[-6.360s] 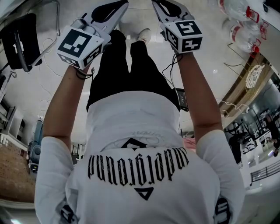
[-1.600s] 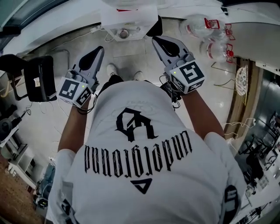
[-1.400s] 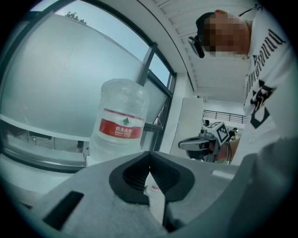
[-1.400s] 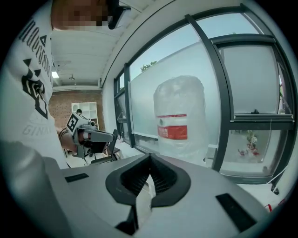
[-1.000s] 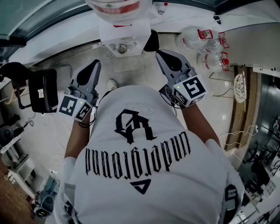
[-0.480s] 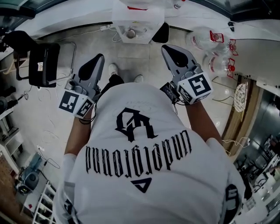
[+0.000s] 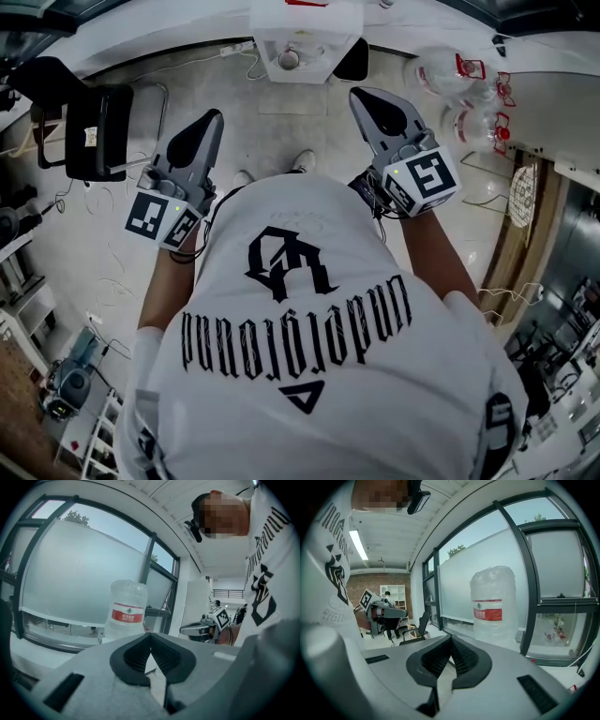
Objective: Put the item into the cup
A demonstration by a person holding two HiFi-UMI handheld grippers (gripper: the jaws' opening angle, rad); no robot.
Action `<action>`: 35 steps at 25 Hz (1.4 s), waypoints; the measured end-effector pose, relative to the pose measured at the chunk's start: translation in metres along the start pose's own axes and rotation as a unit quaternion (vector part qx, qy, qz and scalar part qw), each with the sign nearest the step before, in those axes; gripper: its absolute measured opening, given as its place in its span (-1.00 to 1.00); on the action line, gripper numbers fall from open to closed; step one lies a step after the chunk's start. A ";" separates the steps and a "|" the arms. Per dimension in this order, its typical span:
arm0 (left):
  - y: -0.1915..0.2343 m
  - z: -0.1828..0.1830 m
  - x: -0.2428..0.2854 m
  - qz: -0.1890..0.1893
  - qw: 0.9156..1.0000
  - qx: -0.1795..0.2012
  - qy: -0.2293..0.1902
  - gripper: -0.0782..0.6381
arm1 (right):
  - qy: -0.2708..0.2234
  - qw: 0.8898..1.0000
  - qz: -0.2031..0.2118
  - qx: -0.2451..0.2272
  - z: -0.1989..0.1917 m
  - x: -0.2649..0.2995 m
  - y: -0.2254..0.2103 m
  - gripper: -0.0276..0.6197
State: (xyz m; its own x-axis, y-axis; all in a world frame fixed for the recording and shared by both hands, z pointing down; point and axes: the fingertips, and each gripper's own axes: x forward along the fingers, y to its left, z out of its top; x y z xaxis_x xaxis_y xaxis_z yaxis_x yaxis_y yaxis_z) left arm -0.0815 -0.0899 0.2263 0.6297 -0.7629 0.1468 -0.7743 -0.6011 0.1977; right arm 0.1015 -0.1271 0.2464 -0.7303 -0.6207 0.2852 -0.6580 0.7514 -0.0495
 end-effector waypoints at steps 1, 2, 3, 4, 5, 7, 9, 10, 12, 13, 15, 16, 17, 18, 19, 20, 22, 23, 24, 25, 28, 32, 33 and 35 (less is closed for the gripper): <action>0.002 0.001 -0.004 -0.005 1.000 0.001 -0.001 -0.74 | 0.000 1.000 -0.007 0.004 0.000 0.001 0.003 -0.87; 0.004 0.002 -0.007 -0.009 1.000 0.003 -0.001 -0.74 | -0.001 1.000 -0.013 0.007 0.001 0.002 0.007 -0.87; 0.006 0.001 -0.012 -0.015 1.000 0.006 -0.001 -0.74 | -0.001 1.000 -0.018 0.010 0.001 0.003 0.012 -0.87; 0.009 0.001 -0.017 -0.019 1.000 0.008 -0.001 -0.74 | -0.001 1.000 -0.021 0.012 0.002 0.005 0.019 -0.87; 0.012 -0.001 -0.023 -0.024 1.000 0.010 0.000 -0.74 | -0.001 1.000 -0.023 0.015 0.001 0.008 0.026 -0.87; 0.021 -0.005 -0.037 -0.031 1.000 0.004 0.001 -0.74 | 0.002 0.999 -0.027 0.019 0.000 0.014 0.043 -0.87; 0.029 -0.007 -0.053 -0.037 0.999 -0.002 -0.001 -0.74 | 0.005 0.999 -0.032 0.017 0.000 0.019 0.060 -0.87; 0.033 -0.007 -0.062 -0.040 0.999 -0.002 -0.002 -0.74 | 0.005 0.999 -0.034 0.018 0.001 0.021 0.069 -0.87; 0.040 -0.010 -0.081 -0.047 0.999 -0.003 -0.001 -0.74 | 0.004 0.999 -0.040 0.024 0.004 0.024 0.088 -0.87; 0.043 -0.012 -0.091 -0.049 0.999 -0.004 0.000 -0.74 | 0.004 0.999 -0.043 0.025 0.005 0.025 0.098 -0.87; 0.049 -0.015 -0.110 -0.055 0.998 -0.005 0.000 -0.74 | 0.003 0.998 -0.052 0.024 0.007 0.027 0.117 -0.87; 0.051 -0.016 -0.118 -0.059 0.998 -0.006 -0.001 -0.74 | 0.003 0.998 -0.057 0.025 0.007 0.028 0.126 -0.87; 0.054 -0.017 -0.126 -0.064 0.998 -0.007 -0.002 -0.74 | 0.004 0.998 -0.062 0.025 0.007 0.029 0.134 -0.87; 0.056 -0.019 -0.133 -0.069 0.998 -0.008 -0.002 -0.74 | 0.005 0.997 -0.067 0.026 0.006 0.030 0.143 -0.87; 0.059 -0.020 -0.139 -0.074 0.997 -0.008 -0.002 -0.74 | 0.006 0.997 -0.071 0.027 0.005 0.031 0.151 -0.87; 0.062 -0.021 -0.146 -0.079 0.997 -0.009 -0.002 -0.74 | 0.007 0.997 -0.075 0.027 0.004 0.033 0.159 -0.87; 0.067 -0.025 -0.158 -0.089 0.996 -0.009 -0.002 -0.74 | 0.010 0.996 -0.080 0.028 0.002 0.034 0.177 -0.87; 0.068 -0.027 -0.163 -0.094 0.995 -0.010 -0.002 -0.74 | 0.012 0.996 -0.081 0.027 0.000 0.034 0.185 -0.87; 0.069 -0.029 -0.167 -0.100 0.995 -0.010 -0.001 -0.74 | 0.013 0.996 -0.083 0.026 -0.002 0.033 0.192 -0.87; 0.068 -0.032 -0.170 -0.105 0.994 -0.011 0.000 -0.74 | 0.015 0.996 -0.083 0.025 -0.003 0.031 0.198 -0.87; 0.062 -0.037 -0.174 -0.118 0.993 -0.014 0.002 -0.74 | 0.017 0.997 -0.077 0.014 -0.005 0.022 0.212 -0.87; 0.042 -0.036 -0.180 -0.124 0.992 -0.007 -0.001 -0.74 | 0.012 0.997 -0.076 0.005 -0.006 0.002 0.216 -0.87; 0.037 -0.035 -0.181 -0.123 0.992 -0.005 -0.003 -0.74 | 0.009 0.997 -0.075 0.003 -0.006 -0.003 0.215 -0.87; 0.026 -0.034 -0.180 -0.119 0.993 -0.003 -0.006 -0.74 | 0.004 0.997 -0.071 -0.001 -0.007 -0.014 0.214 -0.87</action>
State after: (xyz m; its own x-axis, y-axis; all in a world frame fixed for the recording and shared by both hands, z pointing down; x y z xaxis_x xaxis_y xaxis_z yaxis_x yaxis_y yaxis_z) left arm -0.2126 0.0400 0.2377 0.7944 -0.6017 0.0826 -0.6026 -0.7639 0.2308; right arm -0.0276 0.0435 0.2386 -0.6280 -0.7198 0.2960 -0.7549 0.6558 -0.0070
